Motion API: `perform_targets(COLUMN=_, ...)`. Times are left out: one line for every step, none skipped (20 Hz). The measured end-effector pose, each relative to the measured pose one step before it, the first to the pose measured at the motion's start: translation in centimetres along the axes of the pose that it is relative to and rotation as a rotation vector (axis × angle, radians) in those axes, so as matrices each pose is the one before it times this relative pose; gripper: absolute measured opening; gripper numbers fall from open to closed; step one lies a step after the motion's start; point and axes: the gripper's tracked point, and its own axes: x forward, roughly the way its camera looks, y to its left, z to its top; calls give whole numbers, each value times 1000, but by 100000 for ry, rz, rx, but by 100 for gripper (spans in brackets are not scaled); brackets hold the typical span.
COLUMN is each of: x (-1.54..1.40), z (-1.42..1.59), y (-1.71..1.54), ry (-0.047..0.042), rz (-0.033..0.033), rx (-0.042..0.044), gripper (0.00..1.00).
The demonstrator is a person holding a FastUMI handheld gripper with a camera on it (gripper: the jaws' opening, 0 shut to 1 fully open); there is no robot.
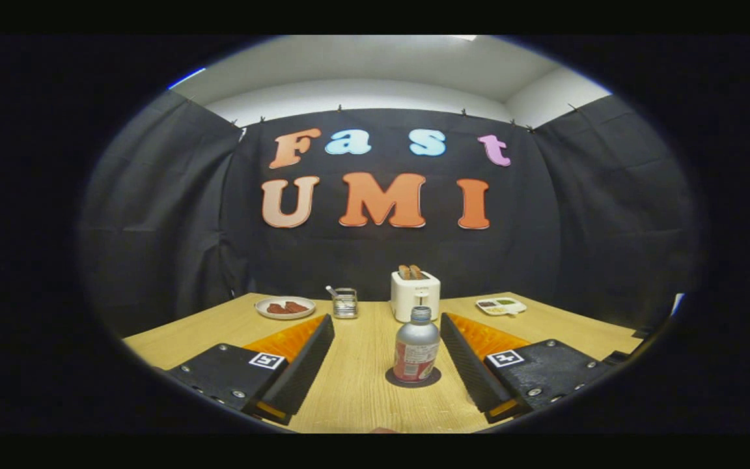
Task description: Take the bottle from table, then pour the juice into the cup, finally place the bottle on the coaster
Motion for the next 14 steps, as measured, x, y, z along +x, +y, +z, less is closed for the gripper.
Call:
perform_targets(x=-741, z=1055, y=754, ry=-1198, rz=1658, rx=-693, gripper=97)
perform_targets(x=-841, z=1023, y=813, ry=-927, rz=1667, rx=-698, gripper=97)
perform_targets(x=-865, z=1098, y=721, ry=-1339, rz=1140, rx=-753, gripper=97)
perform_targets(x=-730, z=938, y=629, ry=-597, rz=1709, rx=-520, gripper=97)
perform_targets(x=-769, z=1142, y=812, ry=-671, rz=1954, rx=-191, gripper=97)
perform_targets(x=-607, z=762, y=834, ry=-1048, rz=1824, rx=-463, gripper=97)
perform_targets(x=-567, z=1022, y=462, ry=-1309, rz=637, rx=-305, gripper=97)
perform_targets(x=-488, z=899, y=479, ry=-1539, rz=835, rx=-251, gripper=97)
perform_targets(x=-453, z=806, y=434, ry=-1479, rz=649, rx=-14, gripper=97)
perform_targets(x=-430, z=625, y=439, ry=-1800, rz=958, rx=99, gripper=97)
perform_targets(x=-313, z=632, y=341, ry=-1316, rz=903, rx=378, gripper=97)
perform_targets(x=-201, z=151, y=199, ry=-929, rz=933, rx=828, gripper=96)
perform_targets(x=-143, z=273, y=5, ry=-1091, rz=182, rx=625, gripper=97)
perform_targets(x=129, z=222, y=-240, ry=-719, rz=-432, rx=271, gripper=96)
